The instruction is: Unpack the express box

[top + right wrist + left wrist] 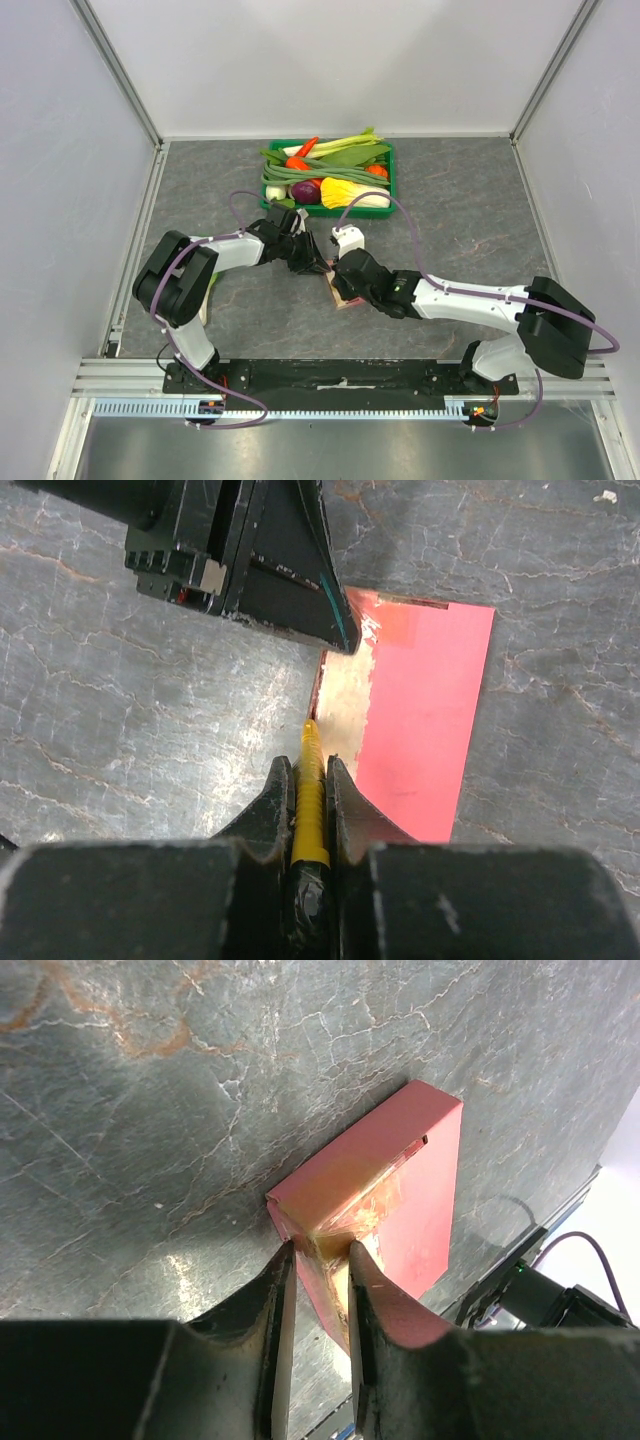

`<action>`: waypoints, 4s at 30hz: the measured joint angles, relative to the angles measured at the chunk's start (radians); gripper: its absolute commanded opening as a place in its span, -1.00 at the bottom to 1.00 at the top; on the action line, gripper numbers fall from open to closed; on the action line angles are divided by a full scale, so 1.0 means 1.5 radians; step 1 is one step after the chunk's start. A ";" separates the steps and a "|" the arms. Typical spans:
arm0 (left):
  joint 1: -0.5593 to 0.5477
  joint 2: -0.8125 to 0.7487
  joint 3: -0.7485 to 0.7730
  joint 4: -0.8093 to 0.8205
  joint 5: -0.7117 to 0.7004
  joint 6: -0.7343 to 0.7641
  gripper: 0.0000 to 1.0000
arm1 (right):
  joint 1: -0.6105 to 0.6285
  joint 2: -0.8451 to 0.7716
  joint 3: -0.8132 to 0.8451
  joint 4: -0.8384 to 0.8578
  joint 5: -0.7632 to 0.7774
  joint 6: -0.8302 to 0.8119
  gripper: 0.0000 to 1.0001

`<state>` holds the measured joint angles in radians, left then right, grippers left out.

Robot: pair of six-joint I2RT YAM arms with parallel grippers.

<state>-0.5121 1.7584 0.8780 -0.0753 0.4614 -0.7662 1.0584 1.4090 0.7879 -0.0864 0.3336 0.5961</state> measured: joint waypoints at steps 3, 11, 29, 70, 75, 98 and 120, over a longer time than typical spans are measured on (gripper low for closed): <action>-0.002 -0.002 0.003 -0.009 -0.010 -0.016 -0.68 | 0.000 -0.009 0.000 -0.018 -0.009 0.001 -1.00; -0.009 -0.007 0.005 -0.023 -0.034 -0.045 -0.73 | 0.000 -0.034 0.000 -0.066 -0.043 0.002 -1.00; -0.011 -0.013 0.006 -0.035 -0.049 -0.070 -0.75 | 0.003 -0.081 -0.016 -0.102 -0.060 0.010 -1.00; -0.013 -0.038 -0.004 -0.051 -0.085 -0.069 -0.77 | 0.048 -0.079 -0.077 -0.018 -0.005 0.057 -1.00; -0.014 -0.038 -0.004 -0.048 -0.085 -0.069 -0.77 | 0.054 -0.108 -0.077 -0.049 0.029 0.046 -1.00; 0.000 -0.099 -0.036 -0.061 -0.149 -0.004 0.17 | 0.062 -0.270 -0.106 -0.128 0.155 0.069 -1.00; 0.000 -0.111 -0.036 -0.038 -0.072 0.062 -0.07 | -0.115 -0.044 0.025 -0.129 0.013 -0.067 -1.00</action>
<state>-0.5117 1.5921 0.8234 -0.1322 0.3538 -0.6727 0.8864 1.3430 0.8249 -0.2798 0.3531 0.4953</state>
